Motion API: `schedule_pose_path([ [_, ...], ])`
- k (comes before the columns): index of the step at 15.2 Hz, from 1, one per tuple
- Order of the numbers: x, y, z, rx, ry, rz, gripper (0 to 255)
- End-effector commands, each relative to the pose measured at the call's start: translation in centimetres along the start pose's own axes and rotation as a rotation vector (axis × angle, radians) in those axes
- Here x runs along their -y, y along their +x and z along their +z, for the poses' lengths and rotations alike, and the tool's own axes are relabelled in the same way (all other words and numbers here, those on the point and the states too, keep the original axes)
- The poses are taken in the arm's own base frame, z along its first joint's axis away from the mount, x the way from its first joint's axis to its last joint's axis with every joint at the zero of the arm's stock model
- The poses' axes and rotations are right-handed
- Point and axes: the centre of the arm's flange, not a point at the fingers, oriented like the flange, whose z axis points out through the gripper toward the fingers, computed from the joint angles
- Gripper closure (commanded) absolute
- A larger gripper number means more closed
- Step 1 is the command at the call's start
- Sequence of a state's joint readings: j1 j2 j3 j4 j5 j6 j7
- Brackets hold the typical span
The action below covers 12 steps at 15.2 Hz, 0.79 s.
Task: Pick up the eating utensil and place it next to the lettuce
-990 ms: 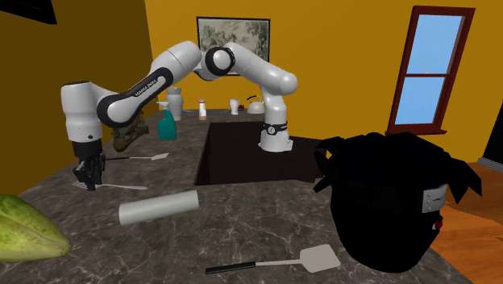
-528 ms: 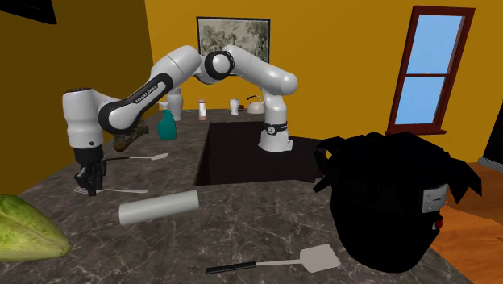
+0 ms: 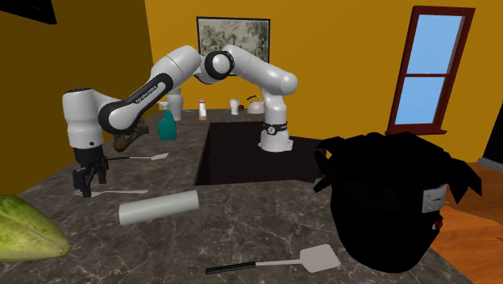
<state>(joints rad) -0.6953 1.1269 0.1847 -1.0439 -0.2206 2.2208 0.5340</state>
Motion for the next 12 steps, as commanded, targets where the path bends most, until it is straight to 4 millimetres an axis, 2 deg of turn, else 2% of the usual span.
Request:
schedule_pose_path([
  [1,0.0,0.0,0.0,0.0,0.0,0.0,0],
  [5,0.0,0.0,-5.0,0.0,0.0,0.0,0],
  [12,0.0,0.0,-5.0,0.0,0.0,0.0,0],
])
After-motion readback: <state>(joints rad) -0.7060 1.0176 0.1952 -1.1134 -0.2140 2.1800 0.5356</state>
